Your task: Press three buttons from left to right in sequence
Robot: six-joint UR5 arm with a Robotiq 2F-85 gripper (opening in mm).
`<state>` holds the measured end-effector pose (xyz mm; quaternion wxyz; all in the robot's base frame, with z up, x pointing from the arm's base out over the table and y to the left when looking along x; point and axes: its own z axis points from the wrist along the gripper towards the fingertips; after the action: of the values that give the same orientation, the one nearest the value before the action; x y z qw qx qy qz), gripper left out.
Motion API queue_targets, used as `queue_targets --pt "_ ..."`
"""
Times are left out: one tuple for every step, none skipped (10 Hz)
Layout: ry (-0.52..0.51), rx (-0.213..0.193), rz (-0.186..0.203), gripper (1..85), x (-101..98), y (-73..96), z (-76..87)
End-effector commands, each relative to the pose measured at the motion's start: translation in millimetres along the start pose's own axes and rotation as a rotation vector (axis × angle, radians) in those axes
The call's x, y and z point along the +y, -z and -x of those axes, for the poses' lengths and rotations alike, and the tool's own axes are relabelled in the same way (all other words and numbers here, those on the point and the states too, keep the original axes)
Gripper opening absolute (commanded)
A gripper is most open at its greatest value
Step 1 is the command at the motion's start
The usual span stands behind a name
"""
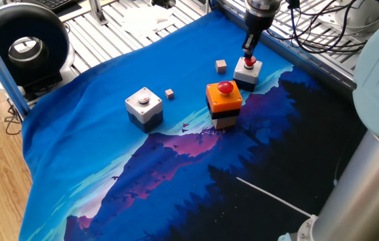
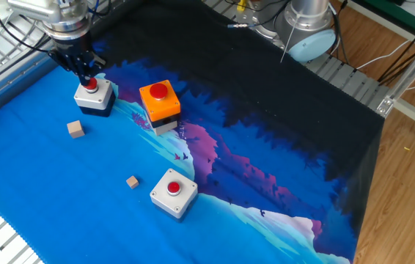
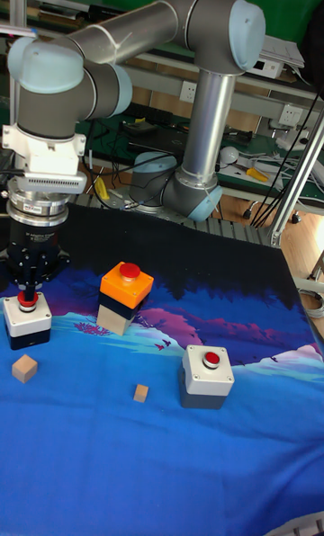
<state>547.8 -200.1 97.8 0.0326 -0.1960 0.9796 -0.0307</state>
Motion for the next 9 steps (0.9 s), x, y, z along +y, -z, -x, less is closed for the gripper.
queue_targets --pt "-0.013 -0.005 -0.004 1.0 -1.6 -1.3 0.1" --pt "-0.012 -0.002 -0.012 1.0 -4.8 -2.4 -2.5" --pt "-0.015 0.001 -0.012 1.0 -5.8 -3.2 -5.0" --pt "-0.015 0.001 -0.011 1.0 -5.7 -3.5 -5.4" --pt "-0.018 -0.001 0.003 1.0 -1.9 -3.5 -4.8" --pt "-0.020 -0.004 0.009 1.0 0.1 -3.6 -4.2" --pt "-0.021 -0.003 0.006 1.0 -0.6 -3.7 -4.3" --pt "-0.021 -0.003 0.006 1.0 -0.7 -3.9 -4.2" --pt "-0.021 -0.002 0.008 1.0 -0.5 -4.0 -4.2"
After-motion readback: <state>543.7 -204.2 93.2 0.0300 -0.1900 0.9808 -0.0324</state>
